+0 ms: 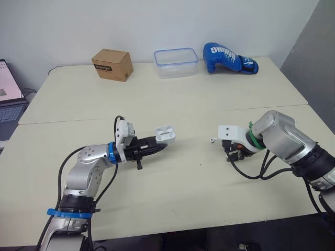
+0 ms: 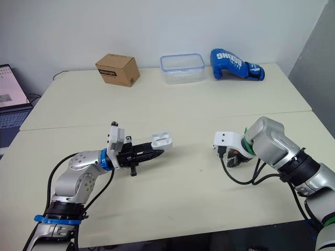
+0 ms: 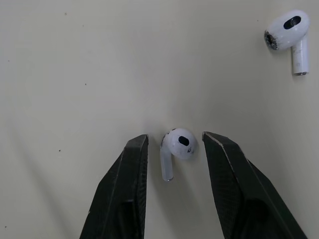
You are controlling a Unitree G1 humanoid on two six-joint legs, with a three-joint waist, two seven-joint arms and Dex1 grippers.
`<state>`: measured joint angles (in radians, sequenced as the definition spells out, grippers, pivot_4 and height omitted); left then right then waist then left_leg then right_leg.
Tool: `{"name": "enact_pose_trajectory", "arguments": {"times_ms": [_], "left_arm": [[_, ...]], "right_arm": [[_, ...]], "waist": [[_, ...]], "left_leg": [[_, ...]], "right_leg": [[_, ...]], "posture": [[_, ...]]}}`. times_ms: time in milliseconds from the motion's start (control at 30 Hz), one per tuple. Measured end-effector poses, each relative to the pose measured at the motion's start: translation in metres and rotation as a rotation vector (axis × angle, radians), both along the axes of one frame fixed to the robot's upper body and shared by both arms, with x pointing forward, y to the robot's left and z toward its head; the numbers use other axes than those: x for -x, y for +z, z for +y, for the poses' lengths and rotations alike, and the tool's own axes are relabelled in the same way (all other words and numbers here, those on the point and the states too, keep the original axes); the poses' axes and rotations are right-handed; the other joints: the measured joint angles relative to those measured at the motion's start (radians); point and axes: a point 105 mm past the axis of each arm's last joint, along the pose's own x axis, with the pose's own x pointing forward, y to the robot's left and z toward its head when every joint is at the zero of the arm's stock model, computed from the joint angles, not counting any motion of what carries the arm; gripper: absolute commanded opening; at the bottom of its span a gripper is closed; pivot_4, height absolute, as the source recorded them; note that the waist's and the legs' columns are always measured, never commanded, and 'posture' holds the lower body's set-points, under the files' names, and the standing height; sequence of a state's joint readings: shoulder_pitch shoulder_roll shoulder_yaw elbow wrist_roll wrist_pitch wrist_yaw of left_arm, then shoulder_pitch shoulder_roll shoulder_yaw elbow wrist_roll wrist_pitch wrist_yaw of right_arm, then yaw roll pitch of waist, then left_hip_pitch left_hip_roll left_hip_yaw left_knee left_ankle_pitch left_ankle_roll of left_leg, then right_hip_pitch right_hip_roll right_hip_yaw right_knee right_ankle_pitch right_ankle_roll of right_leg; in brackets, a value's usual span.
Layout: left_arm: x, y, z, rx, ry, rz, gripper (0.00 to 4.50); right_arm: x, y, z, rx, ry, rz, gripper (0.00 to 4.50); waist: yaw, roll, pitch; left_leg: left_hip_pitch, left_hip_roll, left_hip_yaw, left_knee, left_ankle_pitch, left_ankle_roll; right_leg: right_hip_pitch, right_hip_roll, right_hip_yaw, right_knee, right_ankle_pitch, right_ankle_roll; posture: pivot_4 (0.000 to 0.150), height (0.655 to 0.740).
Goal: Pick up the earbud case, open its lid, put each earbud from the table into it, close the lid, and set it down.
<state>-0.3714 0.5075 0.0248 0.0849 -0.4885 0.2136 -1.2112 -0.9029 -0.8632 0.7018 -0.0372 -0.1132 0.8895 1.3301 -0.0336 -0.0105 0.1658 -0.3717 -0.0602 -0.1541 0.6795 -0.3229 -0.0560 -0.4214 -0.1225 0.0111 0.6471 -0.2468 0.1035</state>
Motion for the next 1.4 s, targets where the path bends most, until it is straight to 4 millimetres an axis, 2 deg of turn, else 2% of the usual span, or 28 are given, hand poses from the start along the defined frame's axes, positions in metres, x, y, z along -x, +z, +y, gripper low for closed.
{"name": "enact_pose_trajectory", "arguments": {"times_ms": [433, 533, 600, 833, 1033, 1200, 1400], "left_arm": [[0.001, -0.001, 0.000, -0.001, 0.000, 0.002, 0.75], [0.001, -0.001, 0.000, -0.002, 0.000, 0.002, 0.75], [0.001, -0.001, 0.000, -0.002, 0.000, 0.002, 0.75], [0.001, -0.001, 0.000, -0.002, 0.000, 0.002, 0.75], [0.001, -0.001, 0.000, -0.003, 0.000, 0.001, 0.75], [0.001, -0.001, 0.000, -0.003, 0.000, 0.001, 0.75], [0.001, -0.001, 0.000, -0.004, 0.000, 0.002, 0.75]], "right_arm": [[0.000, -0.004, -0.002, 0.016, -0.002, 0.000, 1.69], [0.000, -0.004, -0.002, 0.015, -0.003, 0.000, 1.09], [0.000, -0.004, -0.001, 0.013, -0.002, 0.000, 0.50], [0.001, -0.004, -0.002, 0.018, 0.009, -0.002, 0.50], [0.015, 0.002, -0.008, 0.076, 0.146, -0.015, 0.50], [0.025, -0.009, -0.008, 0.105, 0.237, 0.004, 0.50], [0.025, -0.010, -0.008, 0.124, 0.280, -0.022, 0.50]], "waist": [[0.000, 0.000, 0.000], [0.000, 0.000, 0.000], [0.000, 0.000, 0.000], [0.000, 0.000, 0.000], [0.002, 0.000, 0.000], [0.002, 0.000, 0.000], [0.002, 0.000, 0.000]], "left_leg": [[0.000, 0.000, 0.000, 0.000, 0.000, 0.000], [0.000, 0.000, 0.000, 0.000, 0.000, 0.000], [0.000, 0.000, 0.000, 0.000, 0.000, 0.000], [0.000, 0.000, 0.000, 0.000, 0.000, 0.000], [0.000, 0.000, 0.000, 0.000, 0.000, 0.000], [0.000, 0.000, 0.000, 0.000, 0.000, 0.000], [0.001, 0.000, 0.000, 0.000, 0.000, 0.000]], "right_leg": [[0.000, 0.000, 0.000, 0.000, 0.000, 0.000], [0.000, 0.000, 0.000, 0.000, 0.000, 0.000], [0.000, 0.000, 0.000, 0.000, 0.000, 0.000], [0.000, 0.000, 0.000, 0.000, 0.000, 0.000], [0.000, 0.000, 0.000, 0.000, 0.000, 0.000], [0.000, 0.000, 0.000, 0.000, 0.000, 0.000], [0.001, 0.000, 0.000, 0.000, 0.000, 0.000]], "posture": [[0.150, 0.7307], [0.150, 0.7307], [0.150, 0.7307], [0.150, 0.7307], [0.150, 0.7307], [0.150, 0.7307], [0.150, 0.7307]]}}
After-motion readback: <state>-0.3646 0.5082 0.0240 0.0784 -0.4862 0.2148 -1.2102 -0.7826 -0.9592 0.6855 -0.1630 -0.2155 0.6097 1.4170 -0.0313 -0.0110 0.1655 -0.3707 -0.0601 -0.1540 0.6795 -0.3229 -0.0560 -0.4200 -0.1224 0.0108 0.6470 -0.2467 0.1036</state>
